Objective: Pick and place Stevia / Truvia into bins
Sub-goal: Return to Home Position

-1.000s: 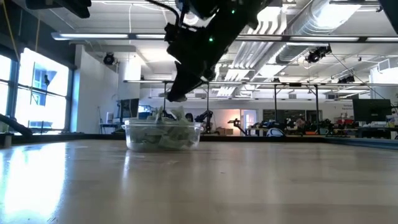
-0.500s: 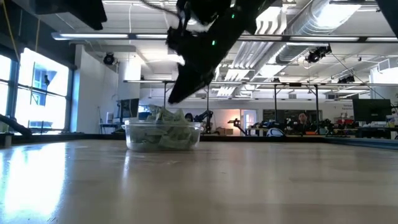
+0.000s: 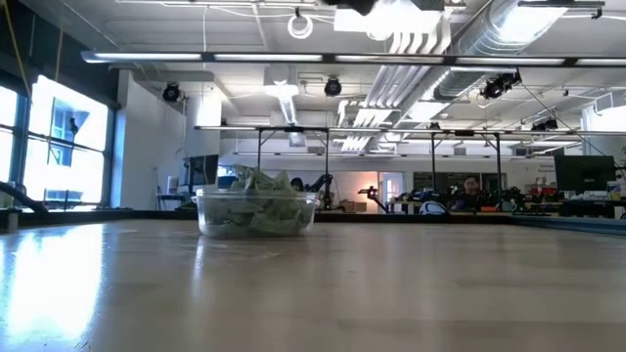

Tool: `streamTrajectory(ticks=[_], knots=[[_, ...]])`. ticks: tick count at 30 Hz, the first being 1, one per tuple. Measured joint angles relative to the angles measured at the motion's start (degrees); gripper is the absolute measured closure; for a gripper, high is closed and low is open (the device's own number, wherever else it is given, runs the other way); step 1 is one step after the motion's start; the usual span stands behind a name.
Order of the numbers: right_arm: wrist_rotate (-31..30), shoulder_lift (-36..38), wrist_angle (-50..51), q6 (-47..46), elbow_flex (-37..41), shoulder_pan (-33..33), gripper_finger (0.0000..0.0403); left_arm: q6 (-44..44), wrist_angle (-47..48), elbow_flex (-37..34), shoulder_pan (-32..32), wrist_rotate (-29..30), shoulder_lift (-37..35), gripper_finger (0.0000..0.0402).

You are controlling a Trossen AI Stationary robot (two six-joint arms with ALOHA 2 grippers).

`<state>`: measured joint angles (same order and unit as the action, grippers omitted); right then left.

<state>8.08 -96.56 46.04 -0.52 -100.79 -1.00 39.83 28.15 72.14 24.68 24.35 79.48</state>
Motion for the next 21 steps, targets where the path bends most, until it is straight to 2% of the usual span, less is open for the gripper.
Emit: streamTrajectory(ticks=[3, 5, 8, 11, 16, 18, 21], knots=[[3.47, 9.57, 3.29, -3.02, 11.99, 1.97, 0.0160, -5.24, -14.11, -8.51, -0.45, -3.47, -0.14, 0.0289], [2.69, 17.95, -1.38, -8.36, 24.12, 3.71, 0.0160, -7.70, -25.18, -14.99, -0.37, -8.34, -0.62, 0.0289], [1.75, 32.92, -12.47, -15.90, 38.91, 4.97, 0.0159, -11.71, -36.21, -22.05, -1.50, -14.20, -6.30, 0.0289], [0.74, 46.40, -17.85, -18.77, 47.92, 4.71, 0.0159, -17.05, -33.86, -25.40, -4.06, -14.91, -16.40, 0.0289], [-12.27, 64.17, -16.34, -26.93, 57.09, 3.46, 0.0159, -22.00, -16.84, -27.77, -5.94, -11.08, -33.28, 0.0289], [-12.48, 70.66, -19.01, -29.78, 60.72, 3.77, 0.0159, -23.23, -15.38, -30.54, -5.87, -9.13, -38.95, 0.0289], [-6.76, 78.05, -29.69, -21.52, 67.72, 4.55, 0.0159, -25.41, -19.90, -38.00, -5.94, -8.30, -47.51, 0.0289]])
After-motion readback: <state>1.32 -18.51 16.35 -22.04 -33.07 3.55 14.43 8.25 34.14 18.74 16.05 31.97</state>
